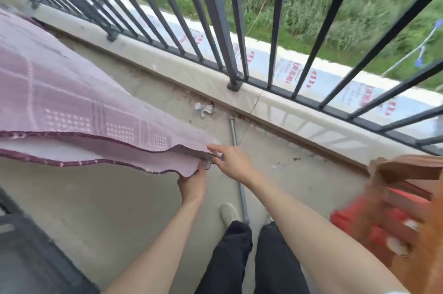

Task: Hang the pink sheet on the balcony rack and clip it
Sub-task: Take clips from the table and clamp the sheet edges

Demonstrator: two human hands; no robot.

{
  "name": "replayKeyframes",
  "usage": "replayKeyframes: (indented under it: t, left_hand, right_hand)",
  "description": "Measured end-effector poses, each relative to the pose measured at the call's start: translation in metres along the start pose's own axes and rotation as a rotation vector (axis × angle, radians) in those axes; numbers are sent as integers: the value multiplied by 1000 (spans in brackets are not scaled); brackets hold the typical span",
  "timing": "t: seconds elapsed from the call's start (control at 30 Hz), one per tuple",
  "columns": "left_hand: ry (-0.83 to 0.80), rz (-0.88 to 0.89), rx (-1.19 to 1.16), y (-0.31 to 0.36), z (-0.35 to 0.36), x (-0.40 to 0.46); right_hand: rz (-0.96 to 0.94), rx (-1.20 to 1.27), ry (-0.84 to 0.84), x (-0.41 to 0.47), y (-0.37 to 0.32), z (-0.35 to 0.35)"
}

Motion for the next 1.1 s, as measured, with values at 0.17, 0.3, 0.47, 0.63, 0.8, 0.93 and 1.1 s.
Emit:
replayKeyframes:
  t: [0.17,0.3,0.47,0.63,0.8,0.93,1.1]
  left_hand:
    - [-56,-15,83,-32,20,40]
    - [61,-29,177,-83,-26,112]
    - [243,-29,329,-100,-84,91]
    - [94,27,323,-113,-73,97]
    - [-167,287,187,-69,-1,87]
    - [-185,334,245,-72,9,98]
    - [-169,410,239,-65,6,93]
  right_hand:
    - [-2,-20,71,28,31,27]
    - [56,-33,105,66,30,72]
    - [118,-20,242,69,51,48]
    - [71,-4,155,68,37,100]
    - [18,41,123,59,26,129]
    - [4,35,112,58,25,128]
    - [-54,26,62,63,27,130]
Point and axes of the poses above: each hand's wrist, its own x-axis towards the middle knuckle, its own z-axis out of the palm, y = z × x, the point moved 10 cm from there along x, towards the middle knuckle, and after that the axes turned 3 degrees about -x, right-handed, at the moved point
